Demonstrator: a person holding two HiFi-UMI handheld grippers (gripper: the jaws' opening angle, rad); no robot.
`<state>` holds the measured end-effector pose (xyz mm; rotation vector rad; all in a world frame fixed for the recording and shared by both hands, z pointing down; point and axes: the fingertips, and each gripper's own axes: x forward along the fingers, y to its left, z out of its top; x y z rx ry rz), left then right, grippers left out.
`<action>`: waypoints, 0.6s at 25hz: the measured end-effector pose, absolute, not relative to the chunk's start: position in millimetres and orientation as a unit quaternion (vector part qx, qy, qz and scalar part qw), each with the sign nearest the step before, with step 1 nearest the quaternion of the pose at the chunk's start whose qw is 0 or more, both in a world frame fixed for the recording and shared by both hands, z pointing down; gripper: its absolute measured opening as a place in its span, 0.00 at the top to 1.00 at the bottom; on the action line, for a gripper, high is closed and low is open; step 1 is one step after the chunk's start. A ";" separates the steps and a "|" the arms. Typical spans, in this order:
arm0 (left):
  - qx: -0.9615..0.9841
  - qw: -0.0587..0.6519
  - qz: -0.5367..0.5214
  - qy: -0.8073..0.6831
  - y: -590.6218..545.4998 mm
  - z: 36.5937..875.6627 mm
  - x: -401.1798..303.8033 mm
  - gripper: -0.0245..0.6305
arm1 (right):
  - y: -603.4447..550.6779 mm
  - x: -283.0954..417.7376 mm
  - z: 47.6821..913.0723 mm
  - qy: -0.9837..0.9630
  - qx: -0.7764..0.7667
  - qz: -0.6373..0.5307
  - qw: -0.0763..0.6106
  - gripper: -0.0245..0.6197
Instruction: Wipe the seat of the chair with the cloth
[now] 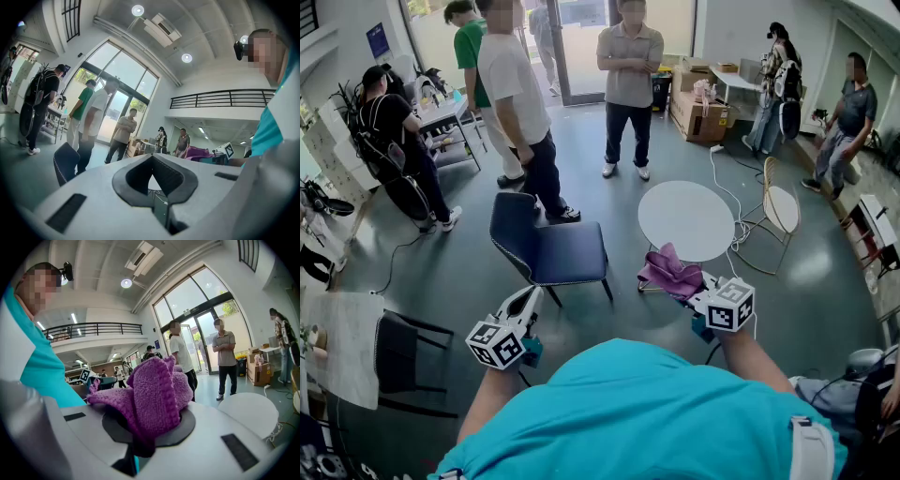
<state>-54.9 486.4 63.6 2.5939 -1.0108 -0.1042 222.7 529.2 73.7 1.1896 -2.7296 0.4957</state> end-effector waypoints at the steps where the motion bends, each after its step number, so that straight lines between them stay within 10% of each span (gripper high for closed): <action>1: 0.917 0.176 -0.036 -0.357 486.9 62.0 -53.3 0.96 | 529.7 223.7 72.6 -0.903 0.393 0.163 0.062 0.88; 15: 0.920 0.169 -0.028 -0.353 489.6 46.2 -8.9 0.96 | 531.5 260.0 63.0 -0.905 0.391 0.160 0.055 0.88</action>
